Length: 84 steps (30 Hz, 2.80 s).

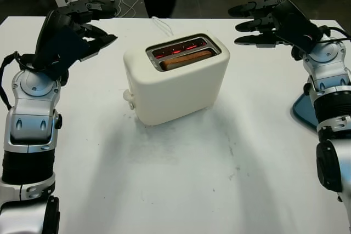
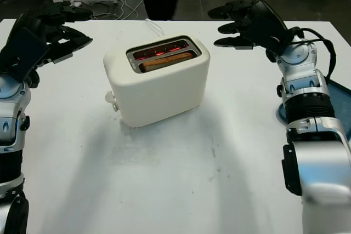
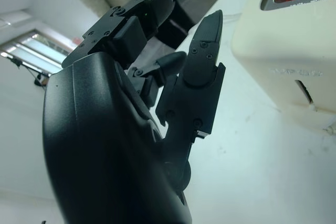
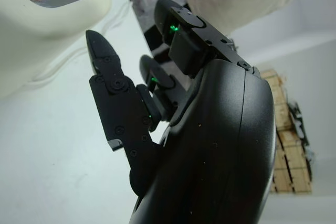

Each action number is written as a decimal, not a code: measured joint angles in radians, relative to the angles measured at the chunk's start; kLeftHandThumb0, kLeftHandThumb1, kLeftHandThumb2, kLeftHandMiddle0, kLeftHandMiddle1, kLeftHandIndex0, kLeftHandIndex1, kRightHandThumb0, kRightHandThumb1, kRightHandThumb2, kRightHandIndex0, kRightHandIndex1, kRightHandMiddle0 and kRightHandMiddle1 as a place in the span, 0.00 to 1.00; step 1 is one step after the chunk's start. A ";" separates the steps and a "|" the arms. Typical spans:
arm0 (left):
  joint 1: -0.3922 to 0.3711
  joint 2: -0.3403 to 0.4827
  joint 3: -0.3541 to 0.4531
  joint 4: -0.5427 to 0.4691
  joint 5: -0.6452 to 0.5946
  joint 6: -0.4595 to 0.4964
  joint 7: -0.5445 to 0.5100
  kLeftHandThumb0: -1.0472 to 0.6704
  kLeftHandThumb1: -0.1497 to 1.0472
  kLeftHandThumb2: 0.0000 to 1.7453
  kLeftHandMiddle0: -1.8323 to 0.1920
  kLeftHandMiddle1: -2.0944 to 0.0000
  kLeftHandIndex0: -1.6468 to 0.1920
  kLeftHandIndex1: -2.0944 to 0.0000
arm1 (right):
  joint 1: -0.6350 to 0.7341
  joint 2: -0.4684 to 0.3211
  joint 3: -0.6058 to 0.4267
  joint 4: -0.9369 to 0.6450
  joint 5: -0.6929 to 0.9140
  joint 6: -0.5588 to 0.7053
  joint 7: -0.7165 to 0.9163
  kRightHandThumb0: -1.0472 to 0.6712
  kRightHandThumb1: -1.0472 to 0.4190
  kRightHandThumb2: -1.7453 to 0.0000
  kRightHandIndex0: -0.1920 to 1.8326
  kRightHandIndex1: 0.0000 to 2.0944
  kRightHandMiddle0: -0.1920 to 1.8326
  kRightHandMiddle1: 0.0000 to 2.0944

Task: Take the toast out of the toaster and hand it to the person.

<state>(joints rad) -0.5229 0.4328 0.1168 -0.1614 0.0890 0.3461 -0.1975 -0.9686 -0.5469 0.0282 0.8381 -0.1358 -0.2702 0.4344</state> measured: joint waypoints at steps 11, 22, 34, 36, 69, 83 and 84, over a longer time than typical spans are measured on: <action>0.000 0.000 0.000 0.001 0.000 0.000 0.000 0.39 0.85 0.00 0.68 0.49 0.55 0.77 | 0.000 0.000 0.001 -0.009 0.000 0.000 0.001 0.45 0.20 1.00 0.50 0.01 0.46 0.00; 0.000 0.000 0.000 0.001 0.000 0.000 0.000 0.39 0.86 0.00 0.69 0.49 0.57 0.76 | 0.002 0.000 0.005 -0.017 -0.003 0.001 0.001 0.48 0.20 1.00 0.51 0.01 0.47 0.01; 0.000 0.000 0.000 -0.001 0.000 0.006 0.000 0.40 0.85 0.00 0.69 0.50 0.58 0.76 | 0.016 0.006 0.005 -0.042 0.000 0.035 0.008 0.46 0.20 1.00 0.51 0.01 0.47 0.01; 0.000 0.000 0.000 -0.002 0.000 0.012 0.000 0.40 0.85 0.00 0.69 0.50 0.58 0.76 | 0.024 0.006 0.005 -0.055 0.000 0.046 0.007 0.46 0.20 1.00 0.52 0.01 0.48 0.01; 0.000 -0.019 -0.017 -0.001 0.003 0.002 0.000 0.42 0.86 0.00 0.68 0.52 0.59 0.74 | -0.112 0.017 -0.026 -0.195 0.081 0.066 0.109 0.36 0.27 1.00 0.53 0.03 0.51 0.02; 0.001 -0.016 -0.017 -0.001 0.007 -0.005 -0.002 0.41 0.86 0.00 0.67 0.52 0.59 0.74 | -0.139 0.100 0.140 -0.373 -0.013 0.075 0.176 0.29 0.32 1.00 0.39 0.39 0.52 0.05; 0.001 -0.016 -0.017 -0.001 0.007 -0.005 -0.003 0.41 0.86 0.00 0.67 0.52 0.59 0.74 | -0.137 0.104 0.153 -0.369 -0.036 0.064 0.166 0.28 0.31 1.00 0.38 0.41 0.52 0.05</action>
<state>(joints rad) -0.5221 0.4167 0.0996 -0.1621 0.0960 0.3412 -0.2007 -1.1057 -0.4426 0.1812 0.4689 -0.1717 -0.2063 0.6008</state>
